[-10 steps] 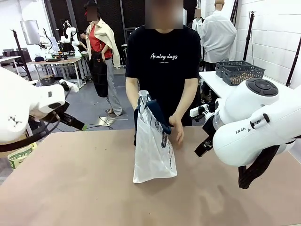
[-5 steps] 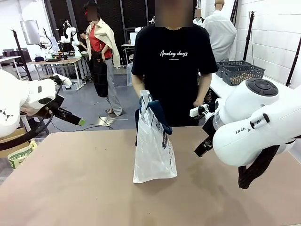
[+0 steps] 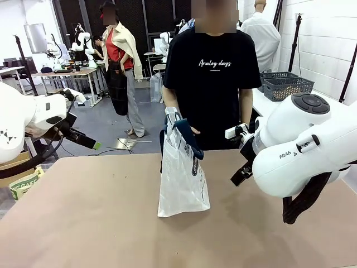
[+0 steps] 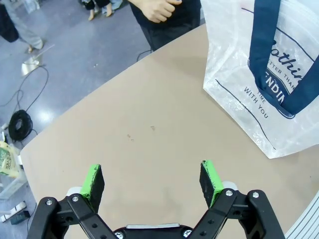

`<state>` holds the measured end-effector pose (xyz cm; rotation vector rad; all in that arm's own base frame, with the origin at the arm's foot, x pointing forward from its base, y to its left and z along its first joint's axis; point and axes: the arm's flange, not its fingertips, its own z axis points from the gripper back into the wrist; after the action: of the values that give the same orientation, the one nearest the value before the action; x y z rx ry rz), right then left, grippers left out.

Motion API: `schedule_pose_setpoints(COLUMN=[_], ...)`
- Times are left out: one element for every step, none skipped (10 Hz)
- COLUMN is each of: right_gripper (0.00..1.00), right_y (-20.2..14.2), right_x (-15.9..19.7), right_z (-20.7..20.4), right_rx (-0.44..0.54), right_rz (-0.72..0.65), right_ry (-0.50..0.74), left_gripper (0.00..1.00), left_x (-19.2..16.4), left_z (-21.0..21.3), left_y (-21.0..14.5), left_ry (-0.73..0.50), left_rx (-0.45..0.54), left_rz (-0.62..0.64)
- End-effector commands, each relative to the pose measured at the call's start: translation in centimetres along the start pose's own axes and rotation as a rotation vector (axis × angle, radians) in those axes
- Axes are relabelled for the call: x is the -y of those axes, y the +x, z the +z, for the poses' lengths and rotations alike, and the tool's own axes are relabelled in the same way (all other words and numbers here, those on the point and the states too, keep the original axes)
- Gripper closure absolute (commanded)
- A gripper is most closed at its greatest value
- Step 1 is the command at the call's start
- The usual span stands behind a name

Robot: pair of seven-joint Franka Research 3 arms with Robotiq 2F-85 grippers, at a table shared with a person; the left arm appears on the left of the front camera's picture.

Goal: Transfer purchased items from the store into the shopping bag.
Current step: Open the Reusable shopping bag in the center of the table.

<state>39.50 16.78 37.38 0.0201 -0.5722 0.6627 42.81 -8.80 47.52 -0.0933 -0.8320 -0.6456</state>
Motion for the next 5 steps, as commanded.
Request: schedule_pose_setpoints(right_gripper=[0.00, 0.00, 0.00, 0.00, 0.00], right_y=[0.0, 0.0, 0.9, 2.4, 4.0], right_x=[0.0, 0.0, 1.1, 1.9, 2.5], right_z=[0.0, 0.0, 0.6, 1.4, 2.3], right_rx=[0.000, 0.000, 0.020, 0.010, -0.004], right_rz=[0.000, 0.000, -0.051, -0.057, -0.053], right_ry=[0.001, 0.000, 0.015, 0.055, 0.049], left_gripper=[0.00, 0.00, 0.00, 0.00, 0.00], left_x=[0.1, 0.0, 0.4, 0.9, 1.1], left_z=[0.2, 0.0, 0.4, 1.3, 2.3], left_y=[0.1, 0.0, 0.6, 1.5, 2.5], left_ry=[0.009, 0.000, -0.023, -0.068, -0.103], left_rx=[-0.013, 0.000, -0.039, -0.091, -0.117], left_rz=[0.013, 0.000, -0.006, -0.001, 0.004])
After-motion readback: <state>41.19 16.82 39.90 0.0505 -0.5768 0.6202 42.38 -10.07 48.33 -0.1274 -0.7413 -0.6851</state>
